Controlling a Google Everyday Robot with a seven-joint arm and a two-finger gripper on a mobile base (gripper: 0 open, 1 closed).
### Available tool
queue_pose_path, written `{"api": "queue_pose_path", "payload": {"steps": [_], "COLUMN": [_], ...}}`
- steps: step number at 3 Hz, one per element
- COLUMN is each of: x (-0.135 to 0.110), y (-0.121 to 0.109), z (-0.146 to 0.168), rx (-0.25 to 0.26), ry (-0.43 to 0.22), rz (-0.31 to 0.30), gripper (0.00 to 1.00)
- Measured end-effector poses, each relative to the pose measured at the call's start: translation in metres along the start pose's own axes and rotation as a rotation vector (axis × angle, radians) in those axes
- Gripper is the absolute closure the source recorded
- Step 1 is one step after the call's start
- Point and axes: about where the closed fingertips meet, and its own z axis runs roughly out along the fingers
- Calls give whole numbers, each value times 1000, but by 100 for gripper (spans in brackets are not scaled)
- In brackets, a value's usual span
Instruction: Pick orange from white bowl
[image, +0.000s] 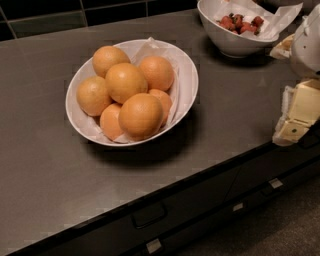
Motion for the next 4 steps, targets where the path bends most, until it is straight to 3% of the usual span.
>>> {"api": "queue_pose_path", "payload": {"steps": [1, 2, 3, 4], "x": [-34, -71, -71, -97], "y": [-5, 6, 6, 12], "z": [-6, -7, -7, 7], "rx": [18, -24, -24, -26], "ry": [-26, -123, -123, -136], "rz": [-70, -151, -151, -151], "gripper": [0, 0, 0, 0]}}
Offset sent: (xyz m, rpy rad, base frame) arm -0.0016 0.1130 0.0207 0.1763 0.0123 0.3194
